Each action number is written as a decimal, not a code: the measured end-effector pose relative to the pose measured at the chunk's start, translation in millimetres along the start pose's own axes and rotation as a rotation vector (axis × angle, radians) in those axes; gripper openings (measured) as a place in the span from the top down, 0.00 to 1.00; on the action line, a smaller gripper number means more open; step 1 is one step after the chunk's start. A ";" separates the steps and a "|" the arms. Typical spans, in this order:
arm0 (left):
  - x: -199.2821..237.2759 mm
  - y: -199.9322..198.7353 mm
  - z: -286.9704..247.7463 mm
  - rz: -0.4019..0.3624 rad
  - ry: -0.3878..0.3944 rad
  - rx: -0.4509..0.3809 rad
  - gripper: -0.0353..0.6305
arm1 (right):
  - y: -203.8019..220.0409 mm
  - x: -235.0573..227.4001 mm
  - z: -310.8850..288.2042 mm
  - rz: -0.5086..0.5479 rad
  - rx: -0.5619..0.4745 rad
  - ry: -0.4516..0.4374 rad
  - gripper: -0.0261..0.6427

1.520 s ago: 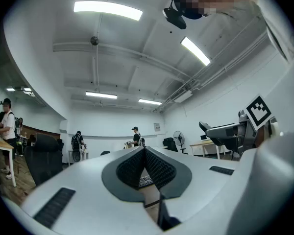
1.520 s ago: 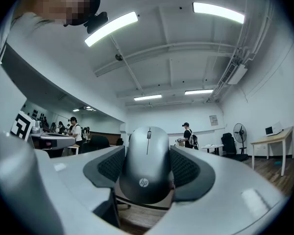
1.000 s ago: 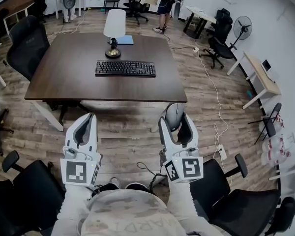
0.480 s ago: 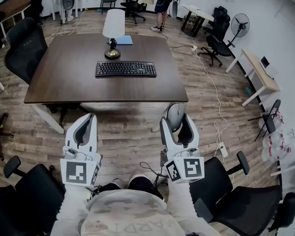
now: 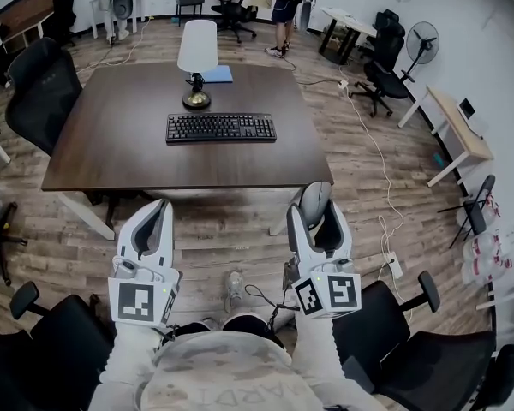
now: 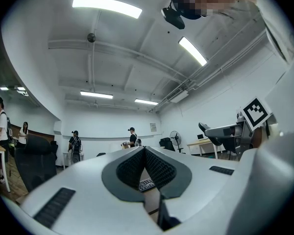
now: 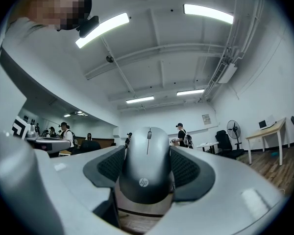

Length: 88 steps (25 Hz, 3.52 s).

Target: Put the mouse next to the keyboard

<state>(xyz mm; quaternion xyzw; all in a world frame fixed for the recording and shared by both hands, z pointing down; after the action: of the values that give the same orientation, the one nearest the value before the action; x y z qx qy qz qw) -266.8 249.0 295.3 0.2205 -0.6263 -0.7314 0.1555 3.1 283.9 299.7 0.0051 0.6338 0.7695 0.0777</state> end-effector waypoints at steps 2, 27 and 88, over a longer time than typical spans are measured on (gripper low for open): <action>2.7 0.7 -13.3 -0.003 0.000 0.000 0.94 | 0.9 -6.0 -13.0 0.002 -0.002 -0.003 0.51; 17.5 20.1 -212.4 0.005 -0.058 -0.023 0.94 | 13.1 -118.4 -192.1 0.024 -0.003 -0.061 0.51; 43.3 97.5 -427.7 0.025 -0.077 0.095 0.94 | 129.6 -251.6 -382.3 -0.066 0.204 -0.026 0.51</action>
<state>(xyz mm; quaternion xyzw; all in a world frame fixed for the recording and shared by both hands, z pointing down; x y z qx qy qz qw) -87.3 -151.7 335.2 0.1914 -0.6684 -0.7069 0.1299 196.4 -144.3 373.8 0.0022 0.7078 0.6978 0.1102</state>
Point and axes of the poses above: the fingertips, and each gripper's own axes: z backward along the fingers, x to its left, y out of its underside, the point moved 4 cm from there along z, backward along the fingers, and after that the axes turned 1 degree about x, right-handed, at the moved point
